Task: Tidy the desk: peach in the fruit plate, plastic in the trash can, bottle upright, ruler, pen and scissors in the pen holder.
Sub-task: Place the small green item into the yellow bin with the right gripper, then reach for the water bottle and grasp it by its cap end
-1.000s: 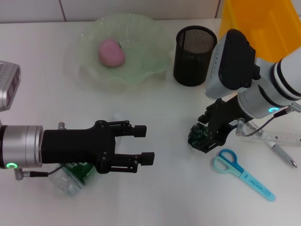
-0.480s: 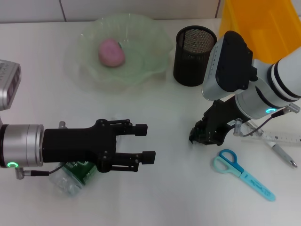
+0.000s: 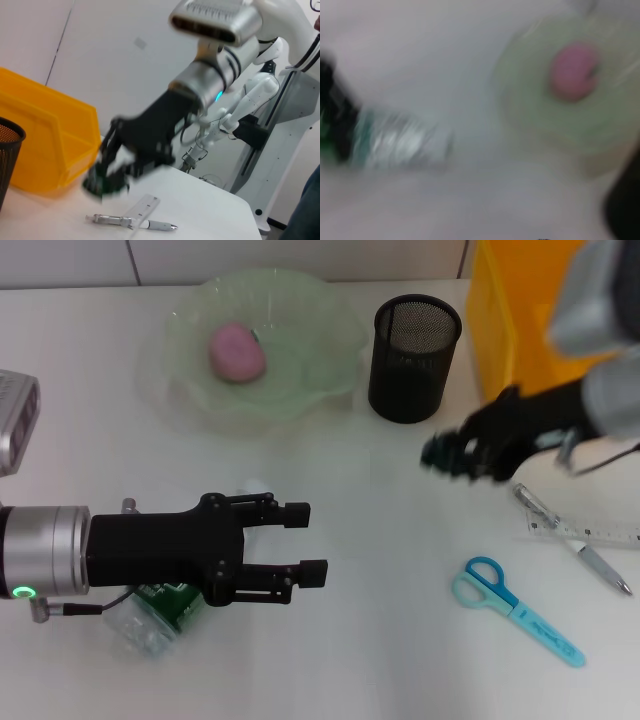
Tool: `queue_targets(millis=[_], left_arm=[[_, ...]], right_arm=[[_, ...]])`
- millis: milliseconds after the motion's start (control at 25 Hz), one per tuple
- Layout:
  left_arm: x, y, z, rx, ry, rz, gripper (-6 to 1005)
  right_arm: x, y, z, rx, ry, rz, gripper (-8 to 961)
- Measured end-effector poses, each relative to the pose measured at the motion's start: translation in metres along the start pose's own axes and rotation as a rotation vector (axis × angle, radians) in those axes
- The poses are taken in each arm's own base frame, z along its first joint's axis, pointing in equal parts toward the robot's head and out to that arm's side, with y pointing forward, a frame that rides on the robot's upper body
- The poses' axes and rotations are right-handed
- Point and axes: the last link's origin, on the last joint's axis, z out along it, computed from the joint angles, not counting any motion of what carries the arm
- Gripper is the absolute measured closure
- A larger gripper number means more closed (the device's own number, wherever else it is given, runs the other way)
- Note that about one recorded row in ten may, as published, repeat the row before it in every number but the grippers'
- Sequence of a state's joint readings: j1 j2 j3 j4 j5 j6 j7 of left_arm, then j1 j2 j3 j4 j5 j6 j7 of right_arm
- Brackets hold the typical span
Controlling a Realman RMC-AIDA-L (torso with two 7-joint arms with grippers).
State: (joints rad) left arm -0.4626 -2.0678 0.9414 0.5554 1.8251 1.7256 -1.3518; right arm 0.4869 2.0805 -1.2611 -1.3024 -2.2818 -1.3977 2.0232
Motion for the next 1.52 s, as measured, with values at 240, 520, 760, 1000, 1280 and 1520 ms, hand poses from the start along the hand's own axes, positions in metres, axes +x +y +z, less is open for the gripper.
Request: queue_targets(millis=[240, 520, 760, 1000, 1280, 1520], left_arm=[[0.000, 0.000, -0.001, 0.003, 0.000, 0.003, 216], [0.000, -0.001, -0.001, 0.003, -0.002, 0.004, 216], [0.001, -0.001, 0.000, 0.003, -0.004, 0.006, 216], [0.001, -0.001, 0.001, -0.001, -0.005, 0.002, 215], [0.000, 0.000, 0.002, -0.004, -0.002, -0.005, 215], [0.001, 0.000, 0.002, -0.009, 0.002, -0.010, 215]], right_arm=[[0.020, -0.026, -0.073, 0.172, -0.355, 0.153, 748], [0.075, -0.062, -0.105, 0.465, -0.743, 0.335, 794], [0.110, -0.080, -0.080, 0.628, -0.885, 0.429, 800], [0.101, -0.082, -0.057, 0.586, -0.795, 0.398, 625], [0.096, -0.082, -0.050, 0.556, -0.764, 0.381, 454], [0.097, -0.081, -0.049, 0.544, -0.765, 0.394, 329]])
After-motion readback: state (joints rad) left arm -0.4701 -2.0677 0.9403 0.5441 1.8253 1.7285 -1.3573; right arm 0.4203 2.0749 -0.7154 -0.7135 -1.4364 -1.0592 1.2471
